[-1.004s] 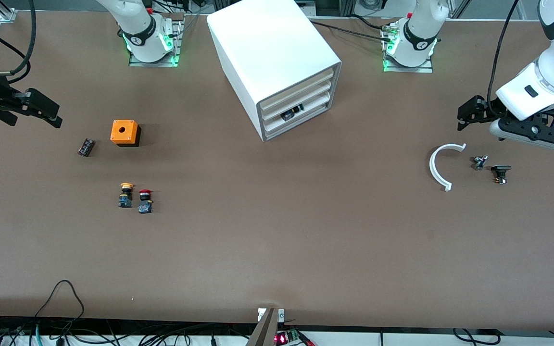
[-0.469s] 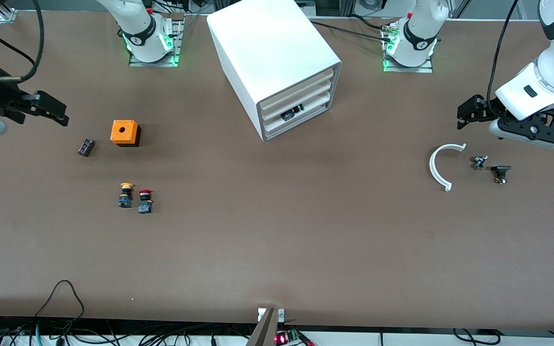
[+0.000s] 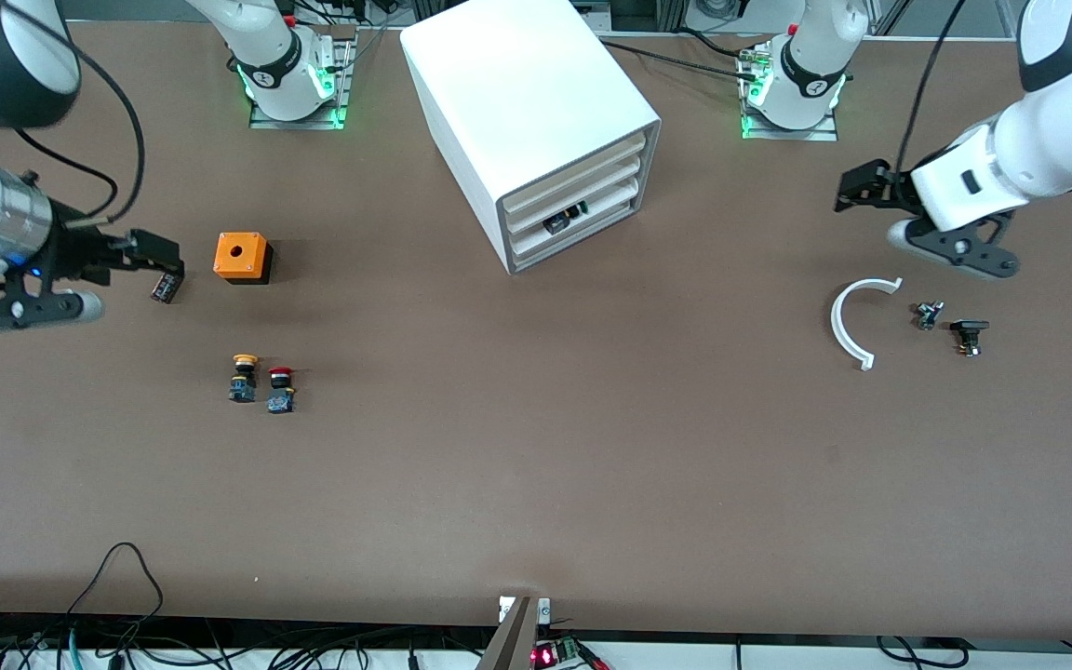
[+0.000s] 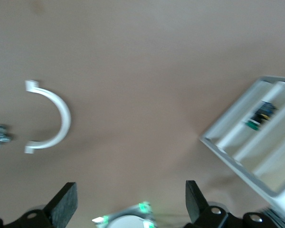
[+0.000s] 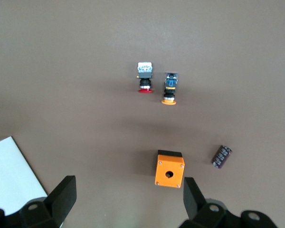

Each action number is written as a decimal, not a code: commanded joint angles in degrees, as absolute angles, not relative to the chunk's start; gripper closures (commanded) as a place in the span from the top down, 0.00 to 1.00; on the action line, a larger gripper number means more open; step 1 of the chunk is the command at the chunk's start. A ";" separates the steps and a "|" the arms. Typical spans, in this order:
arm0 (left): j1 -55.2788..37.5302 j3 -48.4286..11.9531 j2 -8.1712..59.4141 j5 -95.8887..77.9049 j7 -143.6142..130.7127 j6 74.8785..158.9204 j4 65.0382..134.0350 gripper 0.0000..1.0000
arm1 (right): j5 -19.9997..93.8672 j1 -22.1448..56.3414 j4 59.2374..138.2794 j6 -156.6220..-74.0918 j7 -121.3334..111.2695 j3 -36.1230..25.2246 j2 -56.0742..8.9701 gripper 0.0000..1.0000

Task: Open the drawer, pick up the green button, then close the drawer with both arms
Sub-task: 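Reach the left gripper to the drawer handle while the right gripper approaches the cabinet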

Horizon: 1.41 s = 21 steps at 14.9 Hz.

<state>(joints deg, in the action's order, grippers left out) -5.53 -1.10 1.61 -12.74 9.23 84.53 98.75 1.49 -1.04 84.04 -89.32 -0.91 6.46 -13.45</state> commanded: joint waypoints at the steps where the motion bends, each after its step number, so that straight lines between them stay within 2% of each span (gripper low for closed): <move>1: -5.63 -0.79 4.65 -21.32 12.38 80.70 98.09 1.00 | 2.46 -1.32 83.58 -90.26 -1.85 6.68 -14.84 1.00; 6: -5.62 -1.14 10.97 -34.34 21.96 79.36 99.92 1.00 | 2.55 1.40 84.55 -94.13 4.55 6.94 -15.91 1.00; 10: -5.71 -3.69 17.22 -45.15 25.11 81.12 105.10 1.00 | 2.20 5.00 84.20 -94.30 13.34 6.94 -17.14 1.00; 13: -5.71 -5.54 18.02 -50.78 37.74 89.26 111.68 0.99 | 1.93 7.29 84.03 -95.01 18.09 6.94 -17.49 1.00; 14: -5.71 -6.15 17.76 -53.93 42.14 92.17 115.19 0.95 | 1.93 8.25 83.94 -95.01 20.19 6.94 -17.93 1.00; 18: -5.71 -8.35 18.19 -61.42 57.88 102.10 123.73 0.69 | 1.67 12.12 82.71 -95.01 30.21 6.94 -18.89 1.00; 19: -5.80 -8.96 18.28 -63.70 61.84 104.22 125.40 0.65 | 1.67 12.74 82.18 -95.01 32.24 6.94 -19.16 1.00; 21: -5.71 -10.28 19.68 -65.65 64.76 105.64 126.73 0.65 | 1.76 13.79 80.61 -95.01 35.75 6.94 -20.12 1.00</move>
